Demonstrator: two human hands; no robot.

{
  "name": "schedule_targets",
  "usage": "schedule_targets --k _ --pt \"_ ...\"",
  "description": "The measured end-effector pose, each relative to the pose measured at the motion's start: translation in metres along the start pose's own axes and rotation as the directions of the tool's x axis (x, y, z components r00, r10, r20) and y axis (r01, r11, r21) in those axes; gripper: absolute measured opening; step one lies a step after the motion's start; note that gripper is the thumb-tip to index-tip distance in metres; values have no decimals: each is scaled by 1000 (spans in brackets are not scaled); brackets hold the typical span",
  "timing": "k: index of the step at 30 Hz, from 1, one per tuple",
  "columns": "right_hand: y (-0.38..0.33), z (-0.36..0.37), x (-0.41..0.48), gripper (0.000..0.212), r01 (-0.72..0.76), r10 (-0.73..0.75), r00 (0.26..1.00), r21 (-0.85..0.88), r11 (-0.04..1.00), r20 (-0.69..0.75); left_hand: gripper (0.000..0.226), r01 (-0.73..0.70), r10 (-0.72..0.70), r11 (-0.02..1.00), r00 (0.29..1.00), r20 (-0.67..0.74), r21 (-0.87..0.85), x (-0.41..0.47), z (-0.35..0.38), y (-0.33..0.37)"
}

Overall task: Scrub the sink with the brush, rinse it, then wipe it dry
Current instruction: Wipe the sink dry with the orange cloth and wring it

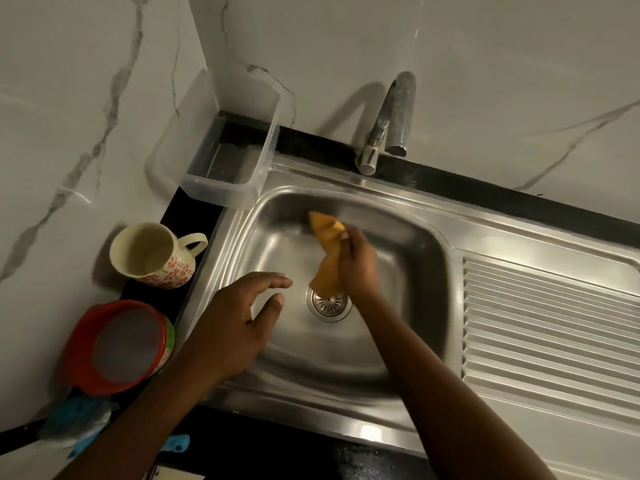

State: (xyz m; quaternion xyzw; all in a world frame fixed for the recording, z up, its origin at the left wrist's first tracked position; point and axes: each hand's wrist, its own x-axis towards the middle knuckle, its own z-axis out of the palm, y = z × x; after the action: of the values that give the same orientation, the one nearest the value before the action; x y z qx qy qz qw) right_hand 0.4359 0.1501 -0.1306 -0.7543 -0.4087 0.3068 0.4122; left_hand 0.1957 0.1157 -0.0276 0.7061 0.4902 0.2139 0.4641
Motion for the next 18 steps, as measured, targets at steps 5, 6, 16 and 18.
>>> schedule_targets --k 5,6,16,18 --pt "-25 -35 20 35 -38 107 904 172 984 -414 32 -12 12 1000 1000 12 26 4 1 5" --pt "-30 -40 27 38 -23 110 857 176 984 -503 29 -12 12 999 1000 9 32 4 2 5" --pt "-1 21 83 85 -20 -159 950 -563 826 -268 29 -21 27 998 997 -78 66 32 -18 -3" --pt "-4 36 80 93 49 -222 953 -615 787 -208 30 -27 33 997 996 -80 75 36 -20 -3"
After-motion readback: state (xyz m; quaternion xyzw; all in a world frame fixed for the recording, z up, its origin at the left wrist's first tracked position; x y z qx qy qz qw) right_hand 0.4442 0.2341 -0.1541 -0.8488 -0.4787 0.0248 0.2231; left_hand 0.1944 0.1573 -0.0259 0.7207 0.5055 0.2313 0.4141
